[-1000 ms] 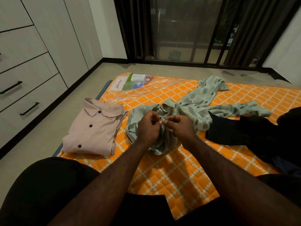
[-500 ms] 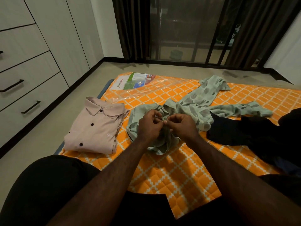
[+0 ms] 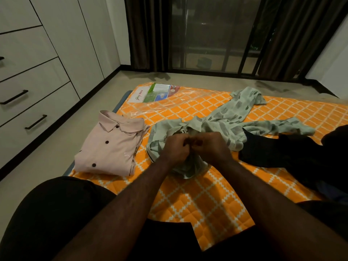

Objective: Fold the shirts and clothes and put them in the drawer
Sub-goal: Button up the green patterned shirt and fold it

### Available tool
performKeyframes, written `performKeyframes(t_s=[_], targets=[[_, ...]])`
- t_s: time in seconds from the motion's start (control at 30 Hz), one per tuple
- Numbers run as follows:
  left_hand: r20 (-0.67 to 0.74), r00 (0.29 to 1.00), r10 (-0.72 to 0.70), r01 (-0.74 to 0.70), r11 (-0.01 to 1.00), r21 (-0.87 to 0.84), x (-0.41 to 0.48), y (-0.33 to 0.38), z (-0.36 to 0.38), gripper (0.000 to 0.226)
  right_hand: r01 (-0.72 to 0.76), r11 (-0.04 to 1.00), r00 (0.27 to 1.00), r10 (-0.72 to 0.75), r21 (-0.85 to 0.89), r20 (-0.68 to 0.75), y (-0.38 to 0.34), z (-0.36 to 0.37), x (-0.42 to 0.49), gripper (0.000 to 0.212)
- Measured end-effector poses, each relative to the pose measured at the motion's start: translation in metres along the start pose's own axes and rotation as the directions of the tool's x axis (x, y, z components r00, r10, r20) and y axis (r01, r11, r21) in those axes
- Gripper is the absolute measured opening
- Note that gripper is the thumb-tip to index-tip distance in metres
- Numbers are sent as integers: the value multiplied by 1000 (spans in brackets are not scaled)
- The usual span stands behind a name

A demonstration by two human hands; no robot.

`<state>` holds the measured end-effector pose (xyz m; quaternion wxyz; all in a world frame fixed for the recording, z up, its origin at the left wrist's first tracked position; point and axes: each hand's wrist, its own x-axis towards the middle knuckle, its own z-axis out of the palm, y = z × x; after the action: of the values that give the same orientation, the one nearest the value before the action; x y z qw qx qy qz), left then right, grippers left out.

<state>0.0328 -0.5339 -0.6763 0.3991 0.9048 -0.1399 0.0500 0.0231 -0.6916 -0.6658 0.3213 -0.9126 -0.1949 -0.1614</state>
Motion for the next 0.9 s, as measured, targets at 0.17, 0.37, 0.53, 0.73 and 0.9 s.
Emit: performKeyframes(t_s=[0.17,0.37,0.53,0.73,0.9], targets=[[-106,994,-38,39,999,2,0,7,3,22,113,969,985,-138,-219,-103,-8,5,2,9],[-130,990,-59,60,998,4,0,5,5,20,158,960,982,-178,-230,-69,-8,7,3,13],[-130,991,-35,32,999,-22,1,4,4,21,147,971,983,-164,-186,-81,-5,4,4,15],[-144,990,-1,-2,1000,-17,4,5,3,23,116,966,983,-145,-231,-114,-2,7,3,17],[-170,985,-22,11,998,-68,6,7,2,22,66,954,987,-106,-293,-124,0,10,2,16]])
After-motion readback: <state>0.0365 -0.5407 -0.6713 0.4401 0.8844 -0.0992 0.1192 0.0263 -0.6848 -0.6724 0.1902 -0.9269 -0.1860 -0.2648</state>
